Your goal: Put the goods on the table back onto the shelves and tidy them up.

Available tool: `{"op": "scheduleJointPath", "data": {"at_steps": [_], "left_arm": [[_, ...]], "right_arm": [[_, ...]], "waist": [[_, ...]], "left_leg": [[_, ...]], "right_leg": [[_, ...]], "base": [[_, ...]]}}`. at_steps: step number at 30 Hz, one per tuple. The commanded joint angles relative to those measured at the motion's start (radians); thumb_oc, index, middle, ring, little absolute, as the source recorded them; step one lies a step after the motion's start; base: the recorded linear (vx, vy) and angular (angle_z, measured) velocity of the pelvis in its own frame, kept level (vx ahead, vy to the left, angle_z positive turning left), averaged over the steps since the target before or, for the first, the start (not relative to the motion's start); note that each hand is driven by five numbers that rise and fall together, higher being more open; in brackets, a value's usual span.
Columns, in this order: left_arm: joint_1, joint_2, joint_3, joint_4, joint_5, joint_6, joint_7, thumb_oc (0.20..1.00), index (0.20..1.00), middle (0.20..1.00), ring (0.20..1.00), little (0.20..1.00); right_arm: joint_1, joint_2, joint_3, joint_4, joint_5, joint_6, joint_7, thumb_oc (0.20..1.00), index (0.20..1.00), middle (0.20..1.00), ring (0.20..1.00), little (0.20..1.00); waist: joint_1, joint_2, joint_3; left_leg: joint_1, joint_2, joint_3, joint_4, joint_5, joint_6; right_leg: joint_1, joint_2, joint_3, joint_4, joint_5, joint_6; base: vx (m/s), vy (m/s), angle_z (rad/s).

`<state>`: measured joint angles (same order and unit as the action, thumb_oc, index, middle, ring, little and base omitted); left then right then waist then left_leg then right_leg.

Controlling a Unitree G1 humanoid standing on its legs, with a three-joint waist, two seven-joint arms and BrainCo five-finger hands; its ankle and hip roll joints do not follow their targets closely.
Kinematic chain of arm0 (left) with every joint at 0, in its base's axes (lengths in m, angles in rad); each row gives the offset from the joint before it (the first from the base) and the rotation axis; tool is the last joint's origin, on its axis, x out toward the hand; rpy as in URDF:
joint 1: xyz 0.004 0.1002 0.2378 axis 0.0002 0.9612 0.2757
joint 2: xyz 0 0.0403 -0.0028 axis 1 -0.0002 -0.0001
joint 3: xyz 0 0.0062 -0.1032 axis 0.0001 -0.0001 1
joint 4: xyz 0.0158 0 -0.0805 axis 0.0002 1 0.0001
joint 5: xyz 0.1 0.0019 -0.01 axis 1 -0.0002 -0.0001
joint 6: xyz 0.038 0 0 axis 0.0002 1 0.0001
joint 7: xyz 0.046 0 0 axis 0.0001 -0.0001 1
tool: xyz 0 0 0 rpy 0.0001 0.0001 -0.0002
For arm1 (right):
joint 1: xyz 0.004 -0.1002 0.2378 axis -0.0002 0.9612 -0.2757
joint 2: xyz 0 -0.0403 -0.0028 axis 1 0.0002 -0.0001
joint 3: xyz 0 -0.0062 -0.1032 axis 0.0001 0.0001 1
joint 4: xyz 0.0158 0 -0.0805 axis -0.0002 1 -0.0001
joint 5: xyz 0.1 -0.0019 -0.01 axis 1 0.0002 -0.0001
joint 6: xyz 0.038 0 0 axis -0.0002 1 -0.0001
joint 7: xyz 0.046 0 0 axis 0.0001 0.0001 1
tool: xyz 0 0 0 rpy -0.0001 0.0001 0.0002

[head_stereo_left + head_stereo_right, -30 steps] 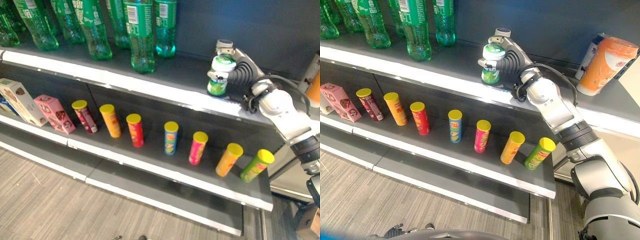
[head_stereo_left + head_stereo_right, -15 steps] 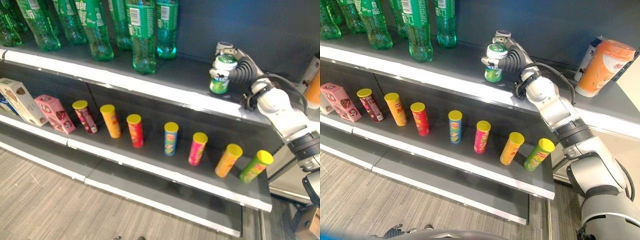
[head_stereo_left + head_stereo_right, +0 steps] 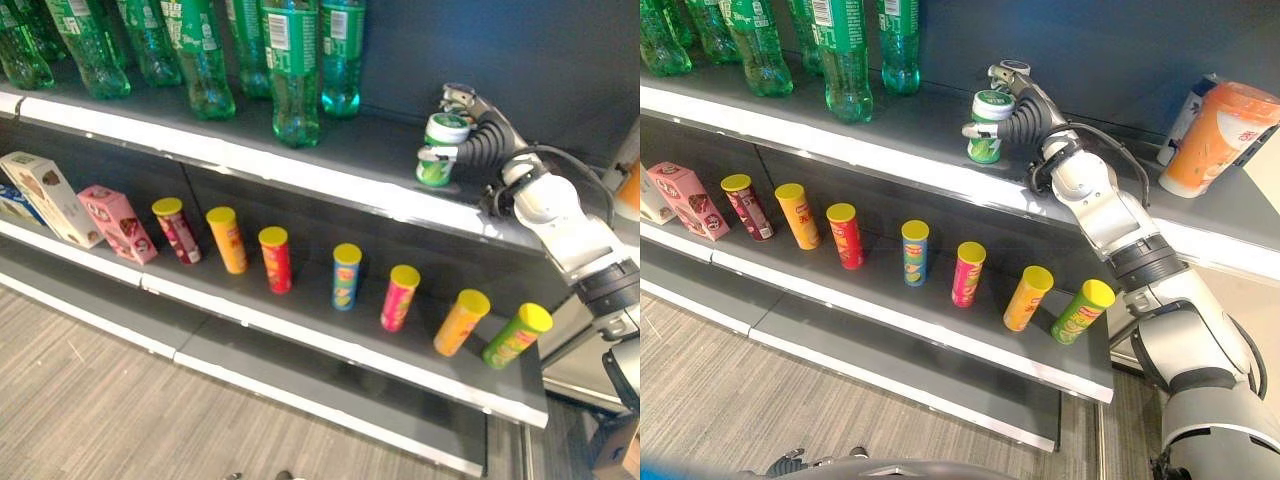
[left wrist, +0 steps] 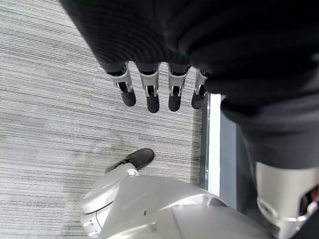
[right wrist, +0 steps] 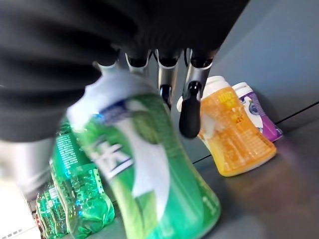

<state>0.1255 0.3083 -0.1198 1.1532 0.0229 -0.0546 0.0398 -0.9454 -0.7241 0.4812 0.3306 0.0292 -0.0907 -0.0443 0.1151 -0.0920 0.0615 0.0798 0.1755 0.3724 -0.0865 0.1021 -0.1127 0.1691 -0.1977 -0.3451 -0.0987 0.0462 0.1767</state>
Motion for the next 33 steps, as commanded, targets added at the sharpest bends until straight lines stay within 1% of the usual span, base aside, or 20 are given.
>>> {"op": "scheduleJointPath", "data": {"at_steps": [1, 3, 10, 11, 13, 14, 15, 16, 19, 23, 24, 25, 26, 28, 29, 31, 32, 33], "left_arm": [[-0.048, 0.022, -0.047, 0.042, 0.012, -0.007, 0.02, 1.0, 1.0, 1.0, 1.0, 1.0], [-0.048, 0.022, -0.046, 0.041, 0.012, -0.007, 0.019, 1.0, 1.0, 1.0, 1.0, 1.0], [-0.047, 0.021, -0.03, 0.034, 0.011, -0.003, 0.021, 1.0, 1.0, 1.0, 1.0, 1.0], [-0.045, 0.021, -0.024, 0.034, 0.011, -0.003, 0.021, 1.0, 1.0, 1.0, 1.0, 1.0], [-0.045, 0.016, -0.012, 0.034, 0.016, -0.004, 0.026, 1.0, 1.0, 1.0, 1.0, 1.0], [-0.046, 0.017, -0.013, 0.034, 0.016, -0.004, 0.026, 1.0, 1.0, 1.0, 1.0, 1.0], [-0.046, 0.015, -0.012, 0.035, 0.018, -0.004, 0.026, 1.0, 1.0, 1.0, 1.0, 1.0], [-0.044, 0.01, 0.0, 0.035, 0.027, -0.006, 0.027, 1.0, 1.0, 1.0, 1.0, 1.0], [-0.042, 0.012, -0.002, 0.03, 0.042, -0.013, 0.02, 1.0, 1.0, 1.0, 1.0, 1.0], [-0.049, 0.017, -0.004, 0.019, 0.053, -0.023, 0.005, 1.0, 1.0, 1.0, 1.0, 1.0], [-0.049, 0.018, -0.006, 0.019, 0.053, -0.023, 0.005, 1.0, 1.0, 1.0, 1.0, 1.0], [-0.055, 0.02, -0.007, 0.015, 0.055, -0.026, 0.002, 1.0, 1.0, 1.0, 1.0, 1.0], [-0.062, 0.023, -0.015, 0.007, 0.061, -0.033, -0.002, 1.0, 1.0, 1.0, 1.0, 1.0], [-0.073, 0.026, -0.012, -0.003, 0.057, -0.038, -0.009, 1.0, 1.0, 1.0, 1.0, 1.0], [-0.073, 0.027, -0.014, -0.003, 0.056, -0.038, -0.009, 1.0, 1.0, 1.0, 1.0, 1.0], [-0.084, 0.034, -0.012, -0.014, 0.056, -0.046, -0.017, 1.0, 1.0, 1.0, 1.0, 1.0], [-0.09, 0.041, -0.008, -0.024, 0.06, -0.051, -0.026, 1.0, 1.0, 1.0, 1.0, 1.0], [-0.095, 0.042, -0.002, -0.027, 0.061, -0.052, -0.029, 1.0, 1.0, 1.0, 1.0, 1.0]], "right_arm": [[-0.026, 0.006, 0.04, 0.038, -0.032, 0.006, -0.035, 1.0, 1.0, 1.0, 1.0, 1.0], [-0.023, 0.001, 0.032, 0.021, -0.033, 0.004, -0.038, 1.0, 1.0, 1.0, 1.0, 1.0], [0.013, -0.057, -0.032, -0.11, -0.061, -0.006, -0.069, 1.0, 1.0, 1.0, 1.0, 1.0], [0.016, -0.074, -0.046, -0.142, -0.068, -0.011, -0.077, 1.0, 1.0, 1.0, 1.0, 1.0], [0.044, -0.121, -0.111, -0.254, -0.078, -0.032, -0.1, 1.0, 1.0, 1.0, 1.0, 1.0], [0.05, -0.122, -0.116, -0.26, -0.078, -0.03, -0.098, 1.0, 1.0, 1.0, 1.0, 1.0], [0.073, -0.137, -0.147, -0.316, -0.078, -0.039, -0.1, 1.0, 1.0, 1.0, 1.0, 1.0], [0.126, -0.171, -0.21, -0.431, -0.056, -0.071, -0.096, 1.0, 1.0, 1.0, 1.0, 1.0], [0.249, -0.216, -0.313, -0.585, 0.002, -0.11, -0.054, 1.0, 1.0, 1.0, 1.0, 1.0], [0.381, -0.276, -0.413, -0.702, 0.098, -0.154, 0.002, 1.0, 1.0, 1.0, 1.0, 1.0], [0.389, -0.276, -0.421, -0.706, 0.101, -0.154, 0.005, 1.0, 1.0, 1.0, 1.0, 1.0], [0.412, -0.29, -0.432, -0.712, 0.116, -0.158, 0.011, 1.0, 1.0, 1.0, 1.0, 1.0], [0.48, -0.315, -0.481, -0.747, 0.167, -0.168, 0.045, 1.0, 1.0, 1.0, 1.0, 1.0], [0.537, -0.342, -0.513, -0.765, 0.221, -0.179, 0.077, 1.0, 1.0, 1.0, 1.0, 1.0], [0.544, -0.342, -0.52, -0.767, 0.223, -0.179, 0.08, 1.0, 1.0, 1.0, 1.0, 1.0], [0.641, -0.354, -0.588, -0.8, 0.303, -0.192, 0.132, 1.0, 1.0, 1.0, 1.0, 1.0], [0.739, -0.365, -0.658, -0.82, 0.35, -0.189, 0.17, 1.0, 1.0, 1.0, 1.0, 1.0], [0.786, -0.37, -0.678, -0.817, 0.375, -0.185, 0.19, 1.0, 1.0, 1.0, 1.0, 1.0]], "waist": [[0.03, 0.009, 0.022], [0.028, 0.009, 0.022], [0.016, 0.011, 0.019], [0.01, 0.011, 0.018], [-0.006, 0.012, 0.018], [-0.004, 0.012, 0.018], [-0.009, 0.011, 0.017], [-0.029, 0.013, 0.016], [-0.048, 0.009, 0.014], [-0.08, 0.0, 0.01], [-0.077, -0.001, 0.01], [-0.088, -0.003, 0.008], [-0.102, -0.008, 0.005], [-0.126, -0.011, 0.004], [-0.123, -0.012, 0.003], [-0.148, -0.018, 0.003], [-0.168, -0.023, 0.004], [-0.183, -0.026, 0.007]], "left_leg": [[0.004, 0.022, 0.086, 0.044, -0.019, -0.027], [0.006, 0.022, 0.086, 0.043, -0.02, -0.027], [0.015, 0.019, 0.089, 0.041, -0.026, -0.025], [0.016, 0.018, 0.091, 0.041, -0.027, -0.025], [0.019, 0.017, 0.094, 0.04, -0.031, -0.024], [0.018, 0.017, 0.094, 0.04, -0.031, -0.024], [0.019, 0.017, 0.095, 0.04, -0.032, -0.023], [0.019, 0.016, 0.099, 0.039, -0.036, -0.021], [0.022, 0.012, 0.107, 0.04, -0.045, -0.018], [0.028, 0.008, 0.123, 0.042, -0.056, -0.014], [0.028, 0.007, 0.123, 0.041, -0.057, -0.014], [0.029, 0.005, 0.126, 0.042, -0.06, -0.013], [0.032, 0.0, 0.138, 0.042, -0.067, -0.009], [0.037, -0.005, 0.15, 0.04, -0.072, -0.007], [0.037, -0.006, 0.151, 0.039, -0.072, -0.007], [0.04, -0.012, 0.166, 0.035, -0.077, -0.004], [0.042, -0.016, 0.178, 0.031, -0.081, -0.001], [0.042, -0.019, 0.187, 0.031, -0.082, -0.001]], "right_leg": [[-0.015, -0.024, -0.069, 0.07, -0.027, 0.01], [-0.016, -0.024, -0.068, 0.071, -0.027, 0.01], [-0.014, -0.027, -0.065, 0.071, -0.025, 0.014], [-0.015, -0.027, -0.064, 0.071, -0.025, 0.014], [-0.02, -0.027, -0.057, 0.071, -0.024, 0.016], [-0.02, -0.027, -0.058, 0.071, -0.024, 0.016], [-0.022, -0.027, -0.055, 0.071, -0.023, 0.017], [-0.028, -0.029, -0.048, 0.07, -0.02, 0.02], [-0.037, -0.033, -0.036, 0.072, -0.017, 0.027], [-0.056, -0.041, -0.013, 0.083, -0.008, 0.037], [-0.057, -0.041, -0.012, 0.084, -0.008, 0.037], [-0.062, -0.043, -0.005, 0.087, -0.005, 0.039], [-0.072, -0.049, 0.01, 0.093, 0.001, 0.044], [-0.083, -0.053, 0.021, 0.098, 0.007, 0.05], [-0.084, -0.053, 0.022, 0.098, 0.007, 0.05], [-0.096, -0.059, 0.032, 0.101, 0.015, 0.058], [-0.109, -0.065, 0.043, 0.103, 0.023, 0.065], [-0.117, -0.067, 0.051, 0.106, 0.028, 0.067]], "base": [[0.0, 0.0, 0.0], [0.0, 0.0, 0.0], [0.0, 0.0, 0.0], [0.0, 0.0, 0.0], [0.0, 0.0, 0.0], [0.0, 0.0, 0.0], [0.0, 0.0, 0.0], [0.0, 0.042, -0.04], [-0.01, 0.045, -0.08], [-0.01, 0.046, -0.13], [-0.01, 0.044, -0.14], [0.0, 0.069, -0.3], [-0.01, 0.092, -0.29], [-0.01, 0.078, -0.2], [-0.01, 0.056, -0.22], [-0.02, 0.07, -0.19], [-0.03, 0.079, -0.12], [-0.04, 0.061, -0.16]]}}
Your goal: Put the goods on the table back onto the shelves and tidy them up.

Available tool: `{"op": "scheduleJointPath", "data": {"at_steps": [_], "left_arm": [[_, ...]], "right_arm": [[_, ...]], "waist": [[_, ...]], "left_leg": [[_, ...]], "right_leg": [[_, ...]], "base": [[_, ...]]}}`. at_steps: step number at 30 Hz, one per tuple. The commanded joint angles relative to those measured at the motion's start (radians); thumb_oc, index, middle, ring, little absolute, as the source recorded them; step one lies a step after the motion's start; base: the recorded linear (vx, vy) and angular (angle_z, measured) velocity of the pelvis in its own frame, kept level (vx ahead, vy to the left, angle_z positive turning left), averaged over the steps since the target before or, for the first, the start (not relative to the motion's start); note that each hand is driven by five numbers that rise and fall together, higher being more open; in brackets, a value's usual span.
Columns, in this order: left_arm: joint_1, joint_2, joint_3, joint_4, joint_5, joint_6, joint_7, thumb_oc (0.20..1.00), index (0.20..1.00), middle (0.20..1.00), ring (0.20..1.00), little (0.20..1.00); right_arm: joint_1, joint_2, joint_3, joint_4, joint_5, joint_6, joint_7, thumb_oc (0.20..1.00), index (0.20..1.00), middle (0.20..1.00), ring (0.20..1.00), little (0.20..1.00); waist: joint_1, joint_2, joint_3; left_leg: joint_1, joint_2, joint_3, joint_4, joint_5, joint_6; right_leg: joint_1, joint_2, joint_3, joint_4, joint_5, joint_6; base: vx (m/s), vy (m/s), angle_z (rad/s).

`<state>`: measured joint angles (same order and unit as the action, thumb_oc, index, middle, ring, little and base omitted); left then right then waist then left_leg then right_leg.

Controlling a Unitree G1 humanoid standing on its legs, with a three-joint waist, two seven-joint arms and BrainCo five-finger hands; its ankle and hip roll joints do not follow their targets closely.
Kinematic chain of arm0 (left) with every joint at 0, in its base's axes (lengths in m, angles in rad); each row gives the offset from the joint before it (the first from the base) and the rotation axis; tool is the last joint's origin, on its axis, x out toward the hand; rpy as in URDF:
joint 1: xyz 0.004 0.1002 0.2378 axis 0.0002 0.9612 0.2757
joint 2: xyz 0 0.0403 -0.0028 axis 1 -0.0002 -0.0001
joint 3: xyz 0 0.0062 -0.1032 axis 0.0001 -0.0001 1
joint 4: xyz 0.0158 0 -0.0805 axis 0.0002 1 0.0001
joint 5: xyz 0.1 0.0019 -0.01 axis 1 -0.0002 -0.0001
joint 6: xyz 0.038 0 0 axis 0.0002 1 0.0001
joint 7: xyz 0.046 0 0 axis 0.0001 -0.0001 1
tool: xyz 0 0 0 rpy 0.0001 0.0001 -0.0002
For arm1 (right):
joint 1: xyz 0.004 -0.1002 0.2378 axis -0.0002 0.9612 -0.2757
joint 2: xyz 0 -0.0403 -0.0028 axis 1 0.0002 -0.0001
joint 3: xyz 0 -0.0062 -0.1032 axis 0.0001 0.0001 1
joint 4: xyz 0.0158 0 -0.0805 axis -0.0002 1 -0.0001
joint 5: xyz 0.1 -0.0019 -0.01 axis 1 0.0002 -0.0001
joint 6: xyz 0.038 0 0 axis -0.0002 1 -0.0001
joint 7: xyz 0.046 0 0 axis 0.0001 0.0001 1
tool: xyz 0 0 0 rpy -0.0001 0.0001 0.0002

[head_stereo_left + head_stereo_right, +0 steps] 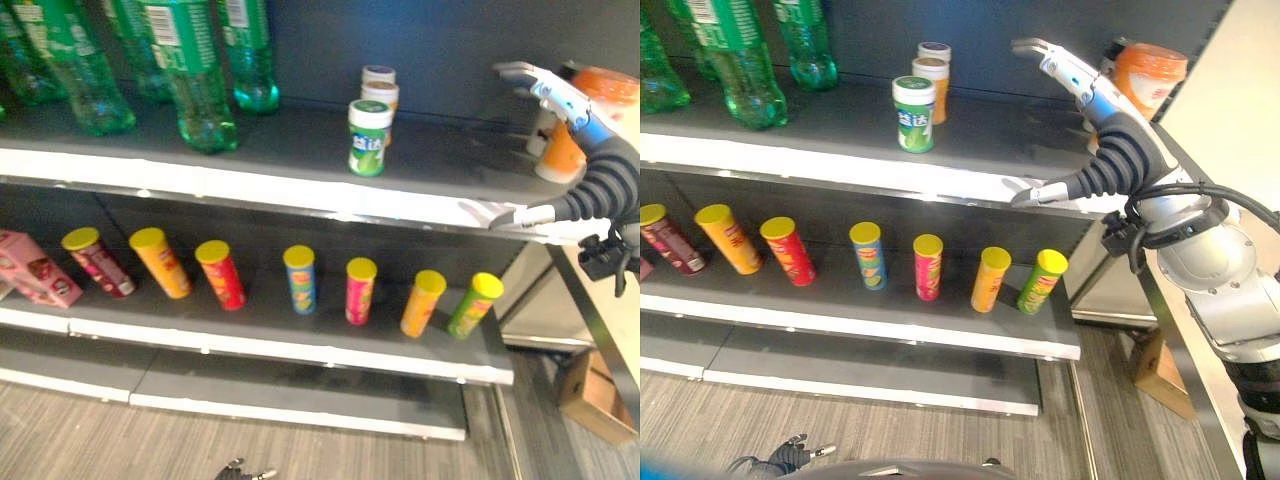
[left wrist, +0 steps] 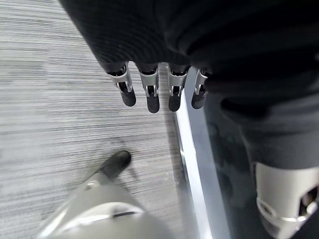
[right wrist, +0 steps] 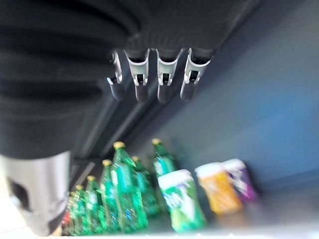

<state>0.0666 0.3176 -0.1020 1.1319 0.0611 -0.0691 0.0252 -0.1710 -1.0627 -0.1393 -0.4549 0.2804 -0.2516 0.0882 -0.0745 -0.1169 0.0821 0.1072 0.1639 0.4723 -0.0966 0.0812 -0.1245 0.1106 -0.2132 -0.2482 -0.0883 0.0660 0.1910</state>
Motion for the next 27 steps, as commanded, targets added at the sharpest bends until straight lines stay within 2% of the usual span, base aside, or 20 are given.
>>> {"op": "scheduleJointPath", "data": {"at_steps": [1, 2, 3, 6, 7, 8, 9, 12, 15, 16, 19, 20, 22, 25, 26, 27], "left_arm": [[-0.04, 0.033, -0.016, -0.007, 0.02, -0.04, -0.017, 1.0, 1.0, 1.0, 1.0, 1.0], [-0.04, 0.034, -0.019, -0.007, 0.02, -0.04, -0.017, 1.0, 1.0, 1.0, 1.0, 1.0], [-0.044, 0.038, -0.017, -0.009, 0.027, -0.044, -0.029, 1.0, 1.0, 1.0, 1.0, 1.0], [-0.045, 0.038, -0.013, -0.002, 0.034, -0.046, -0.037, 1.0, 1.0, 1.0, 1.0, 1.0], [-0.044, 0.04, -0.005, 0.002, 0.047, -0.048, -0.048, 1.0, 1.0, 1.0, 1.0, 1.0], [-0.044, 0.04, -0.01, 0.002, 0.047, -0.048, -0.048, 1.0, 1.0, 1.0, 1.0, 1.0], [-0.044, 0.047, -0.001, -0.003, 0.054, -0.048, -0.069, 1.0, 1.0, 1.0, 1.0, 1.0], [-0.046, 0.045, 0.001, 0.004, 0.063, -0.047, -0.08, 1.0, 1.0, 1.0, 1.0, 1.0], [-0.053, 0.052, 0.012, 0.01, 0.082, -0.047, -0.106, 1.0, 1.0, 1.0, 1.0, 1.0], [-0.056, 0.048, 0.007, 0.014, 0.084, -0.044, -0.109, 1.0, 1.0, 1.0, 1.0, 1.0], [-0.06, 0.049, 0.002, 0.014, 0.088, -0.042, -0.112, 1.0, 1.0, 1.0, 1.0, 1.0], [-0.074, 0.047, -0.019, 0.0, 0.09, -0.041, -0.123, 1.0, 1.0, 1.0, 1.0, 1.0], [-0.082, 0.049, -0.028, -0.001, 0.087, -0.041, -0.124, 1.0, 1.0, 1.0, 1.0, 1.0], [-0.108, 0.036, -0.062, 0.0, 0.075, -0.037, -0.115, 1.0, 1.0, 1.0, 1.0, 1.0], [-0.11, 0.039, -0.061, 0.0, 0.074, -0.037, -0.115, 1.0, 1.0, 1.0, 1.0, 1.0], [-0.119, 0.031, -0.071, 0.004, 0.055, -0.033, -0.106, 1.0, 1.0, 1.0, 1.0, 1.0]], "right_arm": [[0.06, -0.029, -0.08, -0.037, 0.155, -0.018, 0.081, 1.0, 1.0, 1.0, 1.0, 1.0], [0.069, -0.029, -0.089, -0.04, 0.157, -0.017, 0.084, 1.0, 1.0, 1.0, 1.0, 1.0], [0.165, -0.032, -0.149, -0.061, 0.205, -0.002, 0.131, 1.0, 1.0, 1.0, 1.0, 1.0], [0.247, -0.012, -0.186, -0.072, 0.277, 0.014, 0.182, 1.0, 1.0, 1.0, 1.0, 1.0], [0.33, 0.002, -0.194, -0.075, 0.36, 0.043, 0.248, 1.0, 1.0, 1.0, 1.0, 1.0], [0.344, 0.004, -0.207, -0.079, 0.363, 0.044, 0.251, 1.0, 1.0, 1.0, 1.0, 1.0], [0.46, 0.02, -0.246, -0.071, 0.402, 0.084, 0.307, 1.0, 1.0, 1.0, 1.0, 1.0], [0.549, 0.047, -0.23, -0.033, 0.408, 0.12, 0.346, 1.0, 1.0, 1.0, 1.0, 1.0], [0.695, 0.116, -0.172, 0.007, 0.426, 0.202, 0.457, 1.0, 1.0, 1.0, 1.0, 1.0], [0.719, 0.167, -0.104, 0.088, 0.401, 0.22, 0.463, 1.0, 1.0, 1.0, 1.0, 1.0], [0.71, 0.186, -0.055, 0.141, 0.373, 0.221, 0.466, 1.0, 1.0, 1.0, 1.0, 1.0], [0.719, 0.24, 0.074, 0.323, 0.286, 0.252, 0.479, 1.0, 1.0, 1.0, 1.0, 1.0], [0.7, 0.267, 0.124, 0.415, 0.237, 0.244, 0.479, 1.0, 1.0, 1.0, 1.0, 1.0], [0.634, 0.391, 0.237, 0.739, 0.019, 0.212, 0.357, 1.0, 1.0, 1.0, 1.0, 1.0], [0.625, 0.397, 0.244, 0.751, 0.016, 0.205, 0.355, 1.0, 1.0, 1.0, 1.0, 1.0], [0.564, 0.464, 0.28, 0.914, -0.073, 0.198, 0.281, 1.0, 1.0, 1.0, 1.0, 1.0]], "waist": [[-0.005, -0.005, -0.012], [-0.002, -0.005, -0.013], [-0.018, -0.009, -0.012], [-0.032, -0.009, -0.008], [-0.053, -0.008, 0.0], [-0.048, -0.007, -0.002], [-0.066, -0.006, 0.002], [-0.073, -0.003, 0.007], [-0.087, 0.005, 0.014], [-0.09, 0.012, 0.017], [-0.09, 0.011, 0.019], [-0.081, 0.02, 0.021], [-0.079, 0.019, 0.023], [-0.066, 0.025, 0.025], [-0.066, 0.022, 0.027], [-0.061, 0.025, 0.029]], "left_leg": [[0.014, -0.009, 0.094, 0.038, -0.061, 0.012], [0.014, -0.01, 0.095, 0.037, -0.06, 0.012], [0.013, -0.012, 0.105, 0.035, -0.06, 0.012], [0.013, -0.014, 0.113, 0.033, -0.059, 0.012], [0.012, -0.015, 0.123, 0.033, -0.058, 0.011], [0.011, -0.015, 0.123, 0.033, -0.058, 0.011], [0.007, -0.014, 0.125, 0.034, -0.055, 0.01], [0.008, -0.014, 0.133, 0.035, -0.052, 0.009], [0.003, -0.011, 0.132, 0.039, -0.045, 0.004], [0.0, -0.011, 0.129, 0.04, -0.04, 0.002], [-0.002, -0.01, 0.128, 0.041, -0.038, 0.001], [-0.006, -0.01, 0.117, 0.044, -0.034, -0.001], [-0.009, -0.008, 0.11, 0.045, -0.033, -0.003], [-0.013, -0.008, 0.093, 0.046, -0.03, -0.002], [-0.013, -0.008, 0.092, 0.047, -0.03, -0.002], [-0.015, -0.009, 0.087, 0.048, -0.031, 0.0]], "right_leg": [[-0.066, -0.055, -0.039, 0.097, 0.012, 0.055], [-0.067, -0.055, -0.038, 0.097, 0.012, 0.055], [-0.073, -0.058, -0.031, 0.096, 0.014, 0.058], [-0.079, -0.062, -0.029, 0.097, 0.015, 0.059], [-0.086, -0.065, -0.023, 0.098, 0.016, 0.059], [-0.086, -0.065, -0.023, 0.099, 0.016, 0.059], [-0.09, -0.066, -0.025, 0.1, 0.012, 0.058], [-0.094, -0.067, -0.022, 0.101, 0.012, 0.058], [-0.088, -0.067, -0.032, 0.098, 0.004, 0.055], [-0.089, -0.067, -0.033, 0.099, 0.003, 0.052], [-0.087, -0.067, -0.034, 0.098, 0.002, 0.051], [-0.08, -0.068, -0.045, 0.095, -0.001, 0.046], [-0.077, -0.068, -0.05, 0.094, -0.004, 0.045], [-0.066, -0.065, -0.058, 0.088, -0.008, 0.04], [-0.066, -0.065, -0.059, 0.087, -0.008, 0.04], [-0.065, -0.063, -0.059, 0.086, -0.008, 0.038]], "base": [[-0.03, 0.028, -0.23], [-0.02, 0.022, -0.33], [0.0, 0.018, -0.32], [-0.01, 0.012, -0.13], [-0.01, 0.016, -0.1], [-0.02, 0.01, -0.14], [-0.01, -0.006, -0.18], [-0.01, -0.004, -0.07], [-0.01, -0.043, -0.08], [-0.02, -0.051, 0.04], [-0.01, -0.028, 0.02], [-0.01, -0.038, 0.04], [-0.02, -0.041, 0.14], [-0.01, -0.037, 0.1], [-0.01, -0.031, 0.14], [-0.02, -0.036, 0.14]]}}
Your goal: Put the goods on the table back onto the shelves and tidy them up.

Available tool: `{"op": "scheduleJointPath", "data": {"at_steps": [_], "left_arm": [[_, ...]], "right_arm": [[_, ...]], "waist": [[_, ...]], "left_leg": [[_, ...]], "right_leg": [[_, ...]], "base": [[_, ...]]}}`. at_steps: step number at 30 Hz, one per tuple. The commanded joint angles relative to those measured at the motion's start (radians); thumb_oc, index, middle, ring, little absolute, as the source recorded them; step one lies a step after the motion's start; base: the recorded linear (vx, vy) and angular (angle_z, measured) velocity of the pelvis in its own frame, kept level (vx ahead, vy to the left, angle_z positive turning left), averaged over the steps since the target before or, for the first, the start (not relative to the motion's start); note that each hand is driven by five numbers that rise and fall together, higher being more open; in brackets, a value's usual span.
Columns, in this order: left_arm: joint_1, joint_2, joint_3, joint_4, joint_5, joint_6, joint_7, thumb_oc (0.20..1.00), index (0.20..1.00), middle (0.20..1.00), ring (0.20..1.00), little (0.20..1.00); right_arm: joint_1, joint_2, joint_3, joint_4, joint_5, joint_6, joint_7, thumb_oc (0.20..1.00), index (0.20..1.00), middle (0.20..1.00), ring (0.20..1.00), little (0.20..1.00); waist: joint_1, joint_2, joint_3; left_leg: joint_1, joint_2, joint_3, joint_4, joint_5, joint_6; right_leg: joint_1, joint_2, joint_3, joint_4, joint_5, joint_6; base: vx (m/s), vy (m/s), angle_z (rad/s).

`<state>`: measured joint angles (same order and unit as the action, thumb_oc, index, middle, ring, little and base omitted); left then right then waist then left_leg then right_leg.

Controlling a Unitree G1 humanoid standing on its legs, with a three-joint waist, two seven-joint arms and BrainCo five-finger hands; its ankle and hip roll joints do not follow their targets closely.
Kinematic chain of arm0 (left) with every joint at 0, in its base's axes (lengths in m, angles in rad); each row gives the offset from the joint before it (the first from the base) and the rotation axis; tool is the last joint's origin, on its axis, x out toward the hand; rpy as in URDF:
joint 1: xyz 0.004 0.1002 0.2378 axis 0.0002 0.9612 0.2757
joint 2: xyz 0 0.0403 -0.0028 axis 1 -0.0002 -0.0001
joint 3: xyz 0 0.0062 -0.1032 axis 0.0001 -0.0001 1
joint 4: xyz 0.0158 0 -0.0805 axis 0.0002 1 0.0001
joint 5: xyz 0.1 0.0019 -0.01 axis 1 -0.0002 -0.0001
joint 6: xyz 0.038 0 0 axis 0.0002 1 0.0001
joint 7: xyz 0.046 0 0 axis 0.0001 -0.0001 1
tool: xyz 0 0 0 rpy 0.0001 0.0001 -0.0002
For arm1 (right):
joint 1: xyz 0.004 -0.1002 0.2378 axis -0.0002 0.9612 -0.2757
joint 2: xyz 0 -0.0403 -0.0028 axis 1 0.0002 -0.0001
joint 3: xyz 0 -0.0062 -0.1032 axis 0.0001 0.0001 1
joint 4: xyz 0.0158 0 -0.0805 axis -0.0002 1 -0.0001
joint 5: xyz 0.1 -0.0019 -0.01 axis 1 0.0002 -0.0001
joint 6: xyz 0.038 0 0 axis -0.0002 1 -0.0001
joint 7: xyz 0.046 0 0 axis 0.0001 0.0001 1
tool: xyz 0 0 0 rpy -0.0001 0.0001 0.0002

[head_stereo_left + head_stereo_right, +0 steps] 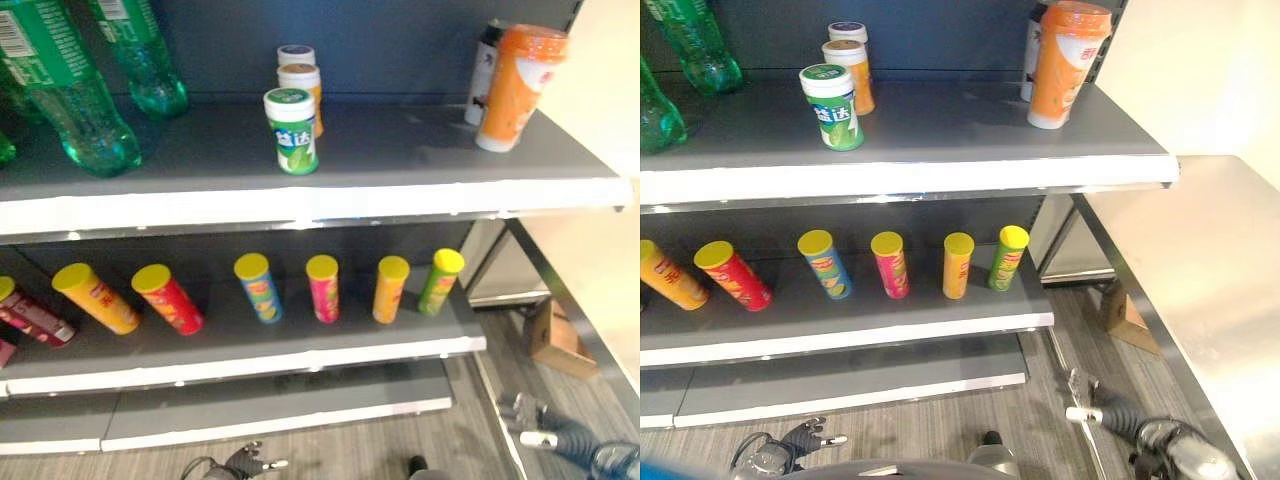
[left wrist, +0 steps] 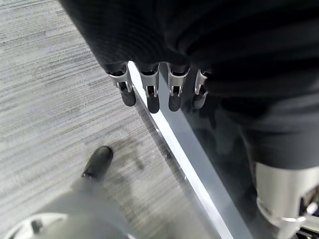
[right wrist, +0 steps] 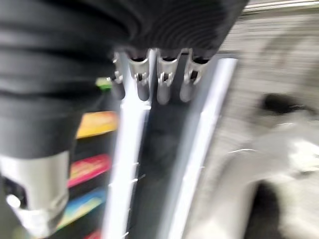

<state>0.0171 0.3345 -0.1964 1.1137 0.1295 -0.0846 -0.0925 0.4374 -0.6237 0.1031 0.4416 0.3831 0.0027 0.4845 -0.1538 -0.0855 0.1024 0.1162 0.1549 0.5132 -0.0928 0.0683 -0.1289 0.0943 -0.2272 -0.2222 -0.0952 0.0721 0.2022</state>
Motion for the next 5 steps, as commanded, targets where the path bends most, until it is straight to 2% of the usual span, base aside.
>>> {"op": "scheduleJointPath", "data": {"at_steps": [1, 2, 4, 5], "left_arm": [[-0.084, -0.003, 0.014, 0.037, -0.053, -0.015, 0.044, 1.0, 1.0, 1.0, 1.0, 1.0], [-0.083, -0.011, 0.016, 0.044, -0.075, -0.017, 0.066, 1.0, 1.0, 1.0, 1.0, 1.0], [-0.087, -0.023, 0.017, 0.06, -0.108, -0.015, 0.079, 1.0, 1.0, 1.0, 1.0, 1.0], [-0.088, -0.022, 0.018, 0.06, -0.109, -0.015, 0.079, 1.0, 1.0, 1.0, 1.0, 1.0]], "right_arm": [[-0.149, 0.162, 0.05, 0.282, -0.277, -0.066, -0.272, 1.0, 1.0, 1.0, 1.0, 1.0], [-0.179, 0.233, 0.025, 0.372, -0.264, -0.074, -0.34, 1.0, 1.0, 1.0, 1.0, 1.0], [-0.243, 0.294, 0.014, 0.534, -0.241, -0.077, -0.408, 1.0, 1.0, 1.0, 1.0, 1.0], [-0.248, 0.296, 0.014, 0.54, -0.241, -0.081, -0.409, 1.0, 1.0, 1.0, 1.0, 1.0]], "waist": [[0.026, 0.004, 0.012], [0.028, 0.009, 0.015], [0.035, 0.017, 0.016], [0.035, 0.017, 0.018]], "left_leg": [[-0.025, -0.003, 0.034, 0.045, -0.019, 0.009], [-0.024, -0.003, 0.03, 0.044, -0.019, 0.012], [-0.015, -0.004, 0.028, 0.043, -0.021, 0.015], [-0.015, -0.003, 0.028, 0.043, -0.021, 0.015]], "right_leg": [[-0.048, -0.046, -0.084, 0.091, -0.015, 0.025], [-0.045, -0.044, -0.082, 0.088, -0.015, 0.022], [-0.04, -0.04, -0.081, 0.087, -0.016, 0.02], [-0.04, -0.039, -0.081, 0.087, -0.015, 0.019]], "base": [[-0.03, -0.041, 0.08], [-0.01, -0.033, 0.05], [0.0, 0.0, 0.0], [0.0, 0.0, 0.0]]}}
